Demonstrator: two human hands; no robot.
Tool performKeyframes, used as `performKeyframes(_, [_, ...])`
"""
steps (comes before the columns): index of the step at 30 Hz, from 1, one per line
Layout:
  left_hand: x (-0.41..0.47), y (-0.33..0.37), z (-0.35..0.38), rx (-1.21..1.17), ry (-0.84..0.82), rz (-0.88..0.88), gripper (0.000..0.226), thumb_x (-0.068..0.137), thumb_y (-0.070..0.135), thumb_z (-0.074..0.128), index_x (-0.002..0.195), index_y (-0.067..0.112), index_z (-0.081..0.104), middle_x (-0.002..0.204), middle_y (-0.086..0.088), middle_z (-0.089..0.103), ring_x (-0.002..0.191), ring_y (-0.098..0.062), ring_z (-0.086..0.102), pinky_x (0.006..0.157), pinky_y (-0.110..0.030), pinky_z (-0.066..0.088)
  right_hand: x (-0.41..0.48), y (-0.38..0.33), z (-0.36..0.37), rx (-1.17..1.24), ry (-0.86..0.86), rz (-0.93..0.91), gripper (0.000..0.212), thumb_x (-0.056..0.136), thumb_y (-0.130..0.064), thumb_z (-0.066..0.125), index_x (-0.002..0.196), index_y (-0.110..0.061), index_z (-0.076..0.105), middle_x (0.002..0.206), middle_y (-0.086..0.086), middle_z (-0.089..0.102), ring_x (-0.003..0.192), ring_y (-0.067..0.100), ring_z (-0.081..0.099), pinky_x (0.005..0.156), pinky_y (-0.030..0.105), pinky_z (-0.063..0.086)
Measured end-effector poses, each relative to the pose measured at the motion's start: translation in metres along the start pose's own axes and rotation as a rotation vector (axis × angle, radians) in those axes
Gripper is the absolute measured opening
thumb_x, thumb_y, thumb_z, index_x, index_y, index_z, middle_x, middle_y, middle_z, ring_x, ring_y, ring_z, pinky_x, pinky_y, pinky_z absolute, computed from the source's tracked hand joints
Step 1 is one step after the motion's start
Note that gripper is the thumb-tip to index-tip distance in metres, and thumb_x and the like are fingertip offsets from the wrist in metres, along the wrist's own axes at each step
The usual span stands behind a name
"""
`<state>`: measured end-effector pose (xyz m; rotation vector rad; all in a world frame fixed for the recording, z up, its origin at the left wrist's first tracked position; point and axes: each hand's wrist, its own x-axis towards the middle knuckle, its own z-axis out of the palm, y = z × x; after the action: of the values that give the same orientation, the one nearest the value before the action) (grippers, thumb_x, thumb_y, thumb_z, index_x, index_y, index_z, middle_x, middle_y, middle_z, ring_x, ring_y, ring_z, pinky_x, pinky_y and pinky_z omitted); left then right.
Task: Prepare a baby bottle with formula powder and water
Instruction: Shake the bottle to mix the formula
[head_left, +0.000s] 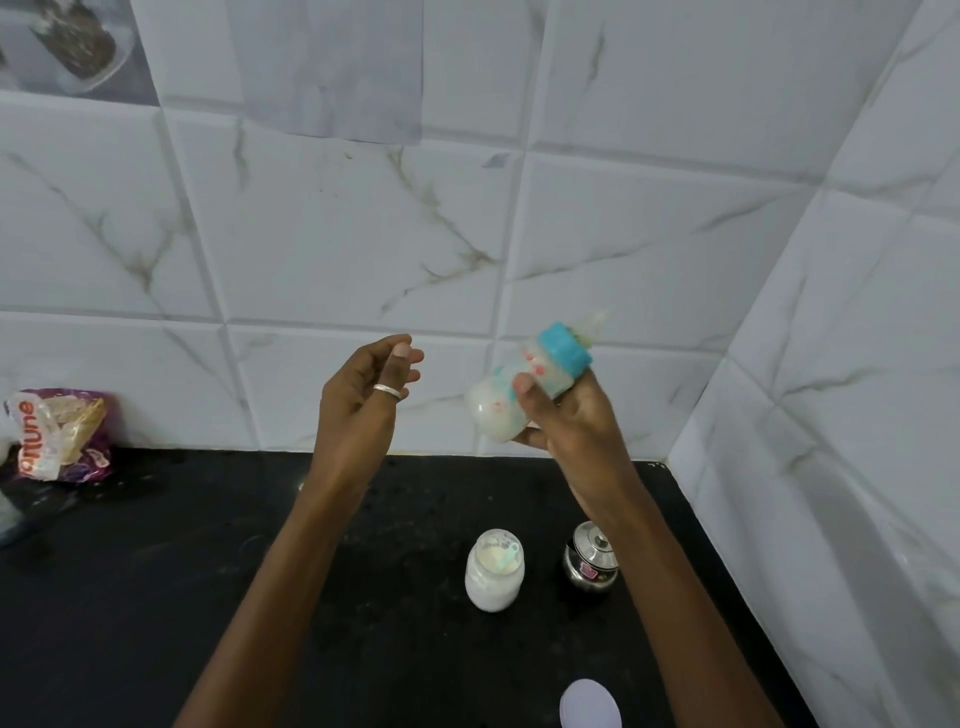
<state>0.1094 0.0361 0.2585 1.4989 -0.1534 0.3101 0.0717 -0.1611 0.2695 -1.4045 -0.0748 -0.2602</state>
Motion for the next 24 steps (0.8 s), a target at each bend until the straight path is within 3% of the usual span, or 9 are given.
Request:
performKeyframes(3, [-0.004, 0.0, 0.001, -0.007, -0.007, 0.002, 0.031, 0.103, 0.038, 0.054, 0.124, 0.02, 0.068, 0.109, 0.008, 0.075, 0.1, -0.008, 0.071, 0.094, -0.03, 0.056, 0.003, -0.006, -0.01, 0.263, 0.126, -0.041, 0.081, 0.074, -0.042, 0.076, 0.146, -0.017, 0.046, 0.135, 0.008, 0.064, 0.121, 0.028, 0.067, 0.089, 0.051, 0.06])
performKeyframes(8, [-0.008, 0.002, 0.007, -0.006, -0.012, 0.0, 0.033, 0.102, 0.04, 0.053, 0.124, 0.02, 0.068, 0.108, 0.011, 0.075, 0.101, -0.007, 0.071, 0.094, -0.029, 0.056, 0.0, -0.005, -0.01, -0.007, -0.001, 0.041, 0.068, 0.083, -0.041, 0.075, 0.141, -0.018, 0.048, 0.131, 0.009, 0.064, 0.12, 0.026, 0.068, 0.085, 0.043, 0.063])
performKeyframes(12, [-0.011, 0.002, 0.011, -0.009, -0.033, 0.002, 0.033, 0.101, 0.041, 0.053, 0.123, 0.021, 0.068, 0.109, 0.01, 0.075, 0.101, -0.006, 0.071, 0.095, -0.03, 0.055, 0.005, -0.01, -0.013, 0.241, 0.127, 0.001, 0.079, 0.077, -0.05, 0.079, 0.143, -0.019, 0.047, 0.135, 0.01, 0.063, 0.12, 0.031, 0.068, 0.082, 0.045, 0.062])
performKeyframes(15, [-0.011, 0.003, 0.012, 0.0, -0.037, 0.002, 0.034, 0.101, 0.041, 0.053, 0.124, 0.021, 0.067, 0.109, 0.012, 0.075, 0.101, -0.006, 0.071, 0.096, -0.031, 0.055, 0.004, -0.006, -0.006, 0.03, 0.006, 0.055, 0.069, 0.085, -0.041, 0.078, 0.142, -0.018, 0.046, 0.131, 0.008, 0.063, 0.121, 0.026, 0.067, 0.084, 0.044, 0.062])
performKeyframes(17, [-0.011, 0.004, 0.013, 0.0, -0.039, 0.007, 0.034, 0.101, 0.041, 0.053, 0.124, 0.022, 0.067, 0.109, 0.012, 0.075, 0.102, -0.006, 0.071, 0.095, -0.03, 0.056, 0.005, -0.007, -0.007, 0.04, -0.009, 0.062, 0.065, 0.085, -0.037, 0.072, 0.142, -0.018, 0.048, 0.133, 0.008, 0.062, 0.122, 0.027, 0.065, 0.083, 0.043, 0.063])
performKeyframes(19, [-0.013, 0.005, 0.012, -0.013, -0.043, 0.011, 0.033, 0.102, 0.04, 0.053, 0.124, 0.021, 0.067, 0.109, 0.01, 0.075, 0.102, -0.007, 0.071, 0.094, -0.029, 0.055, 0.008, -0.011, -0.011, 0.23, 0.081, 0.046, 0.071, 0.081, -0.039, 0.07, 0.145, -0.017, 0.047, 0.137, 0.01, 0.061, 0.123, 0.034, 0.065, 0.073, 0.039, 0.064])
performKeyframes(21, [-0.014, 0.005, 0.011, -0.011, -0.045, 0.013, 0.032, 0.102, 0.039, 0.053, 0.124, 0.02, 0.067, 0.109, 0.01, 0.075, 0.101, -0.007, 0.071, 0.093, -0.028, 0.055, 0.009, -0.011, -0.008, 0.262, 0.126, 0.035, 0.076, 0.08, -0.041, 0.071, 0.146, -0.016, 0.044, 0.137, 0.012, 0.063, 0.12, 0.036, 0.067, 0.066, 0.034, 0.063])
performKeyframes(24, [-0.014, 0.005, 0.01, 0.007, -0.045, 0.016, 0.032, 0.102, 0.039, 0.052, 0.124, 0.021, 0.067, 0.107, 0.014, 0.075, 0.101, -0.006, 0.071, 0.093, -0.027, 0.055, 0.003, -0.004, -0.004, 0.04, 0.008, 0.077, 0.065, 0.081, -0.04, 0.073, 0.137, -0.017, 0.05, 0.13, 0.01, 0.064, 0.12, 0.028, 0.068, 0.084, 0.046, 0.063])
